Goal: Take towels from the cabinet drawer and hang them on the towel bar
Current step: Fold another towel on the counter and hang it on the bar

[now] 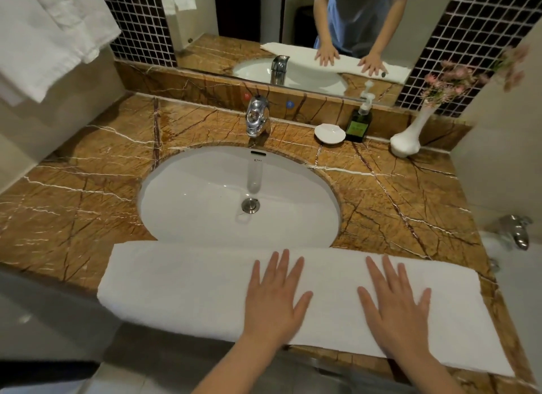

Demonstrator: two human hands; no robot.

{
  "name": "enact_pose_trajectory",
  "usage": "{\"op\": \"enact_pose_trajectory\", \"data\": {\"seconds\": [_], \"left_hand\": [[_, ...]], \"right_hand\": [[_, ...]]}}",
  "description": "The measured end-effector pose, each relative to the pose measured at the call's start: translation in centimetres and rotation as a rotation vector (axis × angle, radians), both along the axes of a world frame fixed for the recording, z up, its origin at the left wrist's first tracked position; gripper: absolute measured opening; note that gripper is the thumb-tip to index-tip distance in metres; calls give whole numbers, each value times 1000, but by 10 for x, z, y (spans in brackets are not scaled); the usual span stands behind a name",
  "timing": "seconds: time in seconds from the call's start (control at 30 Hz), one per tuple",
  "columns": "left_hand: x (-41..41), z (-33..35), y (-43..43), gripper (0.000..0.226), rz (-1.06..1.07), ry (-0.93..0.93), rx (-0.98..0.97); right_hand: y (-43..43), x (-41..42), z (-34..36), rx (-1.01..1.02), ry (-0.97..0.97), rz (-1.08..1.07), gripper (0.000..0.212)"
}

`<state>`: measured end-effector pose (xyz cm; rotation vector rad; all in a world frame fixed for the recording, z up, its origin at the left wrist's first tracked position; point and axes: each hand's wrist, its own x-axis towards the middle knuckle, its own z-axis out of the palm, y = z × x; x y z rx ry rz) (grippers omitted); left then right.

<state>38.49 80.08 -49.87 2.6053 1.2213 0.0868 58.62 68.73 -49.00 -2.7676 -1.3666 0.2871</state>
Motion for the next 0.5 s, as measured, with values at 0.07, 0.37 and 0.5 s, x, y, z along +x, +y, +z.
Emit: {"op": "enact_pose_trajectory", "data": {"seconds": [0.07, 0.37, 0.5], "left_hand": [[5, 1, 3, 63, -5, 41, -8], [-13, 9, 16, 63, -86, -68, -64], [-81, 14, 48, 62, 42, -77, 16]], "right_hand": [[-2, 4, 0, 10, -2, -14, 58], [6, -8, 8, -65, -68, -43, 66], [41, -74, 25, 82, -26, 75, 62]]}}
